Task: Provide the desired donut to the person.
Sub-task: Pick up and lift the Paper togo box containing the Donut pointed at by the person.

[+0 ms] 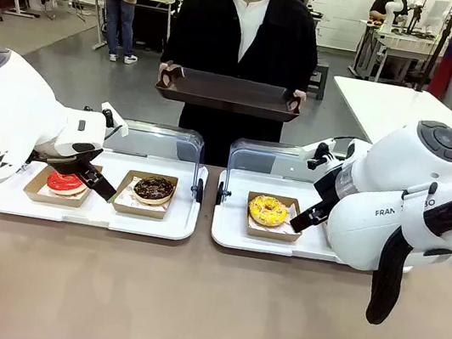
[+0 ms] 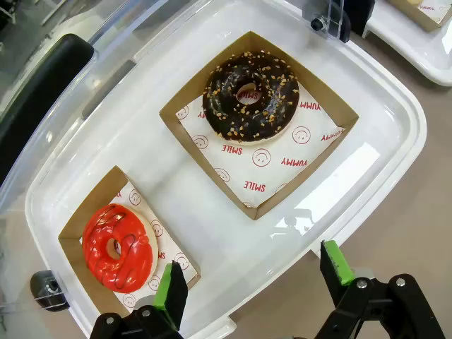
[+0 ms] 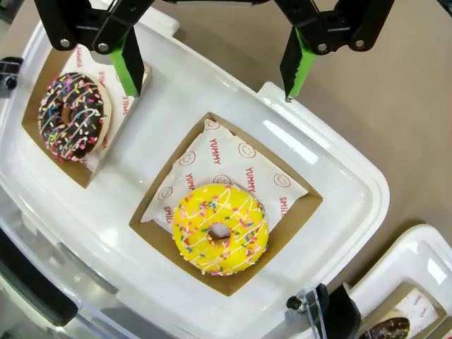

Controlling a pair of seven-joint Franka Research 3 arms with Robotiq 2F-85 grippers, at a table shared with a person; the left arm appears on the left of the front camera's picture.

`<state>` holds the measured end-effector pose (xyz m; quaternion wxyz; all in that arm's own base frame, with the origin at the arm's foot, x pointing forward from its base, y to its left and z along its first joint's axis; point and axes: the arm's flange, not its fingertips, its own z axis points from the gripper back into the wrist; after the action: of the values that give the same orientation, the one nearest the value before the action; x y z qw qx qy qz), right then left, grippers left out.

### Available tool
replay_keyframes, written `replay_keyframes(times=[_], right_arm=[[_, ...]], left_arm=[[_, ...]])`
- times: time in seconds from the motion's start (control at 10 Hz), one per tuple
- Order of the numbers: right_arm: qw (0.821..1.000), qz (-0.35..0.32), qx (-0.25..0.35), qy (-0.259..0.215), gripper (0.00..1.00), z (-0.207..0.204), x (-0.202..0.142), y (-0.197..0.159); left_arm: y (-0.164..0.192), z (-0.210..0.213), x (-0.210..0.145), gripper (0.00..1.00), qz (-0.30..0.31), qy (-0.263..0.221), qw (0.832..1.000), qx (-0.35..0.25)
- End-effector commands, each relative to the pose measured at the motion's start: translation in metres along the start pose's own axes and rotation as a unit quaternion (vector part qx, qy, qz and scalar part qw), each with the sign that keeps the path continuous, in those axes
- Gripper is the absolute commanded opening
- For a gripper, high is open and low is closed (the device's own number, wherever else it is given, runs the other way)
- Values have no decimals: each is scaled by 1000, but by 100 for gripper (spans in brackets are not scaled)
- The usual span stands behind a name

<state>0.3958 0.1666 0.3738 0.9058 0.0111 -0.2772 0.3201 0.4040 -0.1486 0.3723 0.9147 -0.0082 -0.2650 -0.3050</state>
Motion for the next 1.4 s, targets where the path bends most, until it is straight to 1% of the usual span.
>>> replay_keyframes(times=[0.0, 1.3], right_arm=[[1000, 0, 0, 0, 100, 0, 0, 0], [1000, 0, 0, 0, 100, 0, 0, 0]], left_arm=[[0, 0, 0, 100, 0, 0, 1000, 0], [0, 0, 0, 100, 0, 0, 1000, 0]])
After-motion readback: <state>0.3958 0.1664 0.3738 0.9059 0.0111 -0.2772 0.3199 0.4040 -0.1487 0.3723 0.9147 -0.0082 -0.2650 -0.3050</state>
